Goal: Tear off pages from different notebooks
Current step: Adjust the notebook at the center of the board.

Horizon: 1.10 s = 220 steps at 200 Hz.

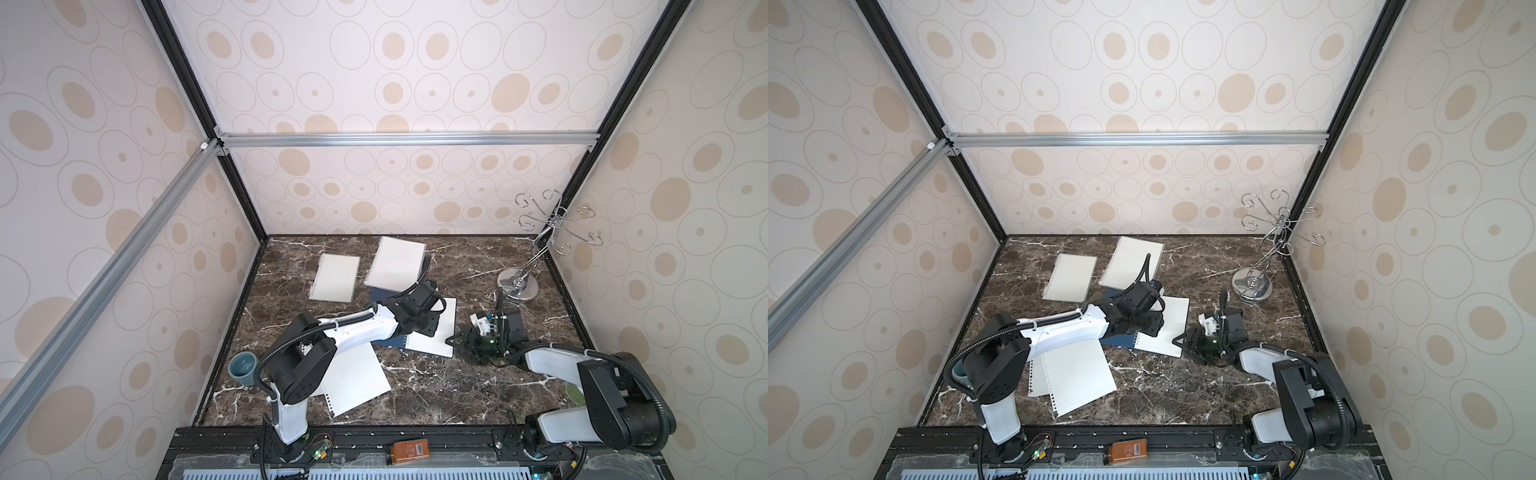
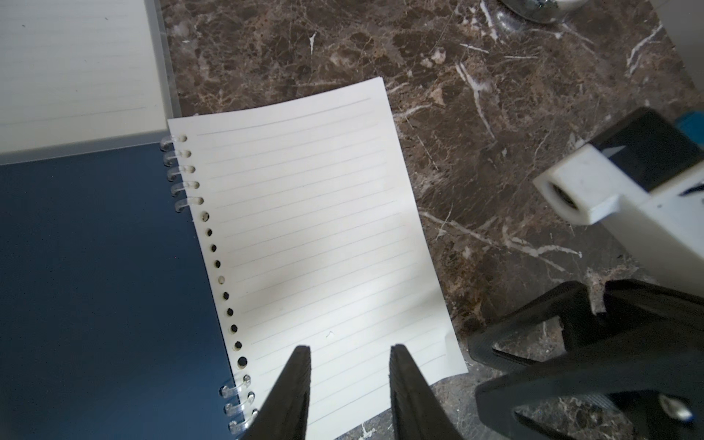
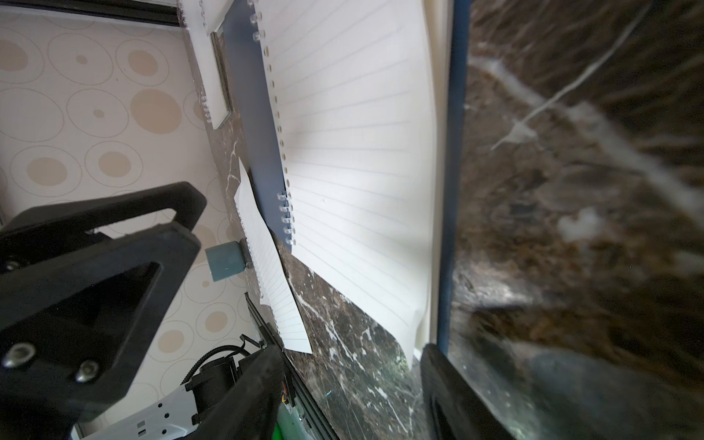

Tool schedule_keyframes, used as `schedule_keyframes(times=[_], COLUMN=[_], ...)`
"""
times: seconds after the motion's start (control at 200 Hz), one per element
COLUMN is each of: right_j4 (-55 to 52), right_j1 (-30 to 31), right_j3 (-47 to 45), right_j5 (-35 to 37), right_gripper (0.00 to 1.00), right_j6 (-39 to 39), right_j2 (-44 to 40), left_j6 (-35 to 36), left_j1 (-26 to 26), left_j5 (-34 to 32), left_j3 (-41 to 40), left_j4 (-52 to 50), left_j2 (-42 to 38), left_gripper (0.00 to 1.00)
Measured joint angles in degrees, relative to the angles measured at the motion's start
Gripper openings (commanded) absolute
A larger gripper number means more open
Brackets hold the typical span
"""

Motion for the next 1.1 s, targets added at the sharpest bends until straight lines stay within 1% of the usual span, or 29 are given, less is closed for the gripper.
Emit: schedule_keyframes(times=[0.955, 1.1], right_j4=[3.26, 4.63], right_j1=[0.66, 0.68], right_j3=[0.02, 0.35], right_j5=[-0.33, -0.92], right_gripper=[0.60, 0.61], right_j6=[0.20, 0.37], right_j2=[2.75, 4.04], left_j6=[-0.13, -0.42], left_j1=[0.00, 0.81], left_j5=[0.79, 0.61], left_j3=[-1.38, -1.38], left_j4=[0.11, -0.07], left_j2=[0.00, -0.02], left_gripper=[0.35, 0.35])
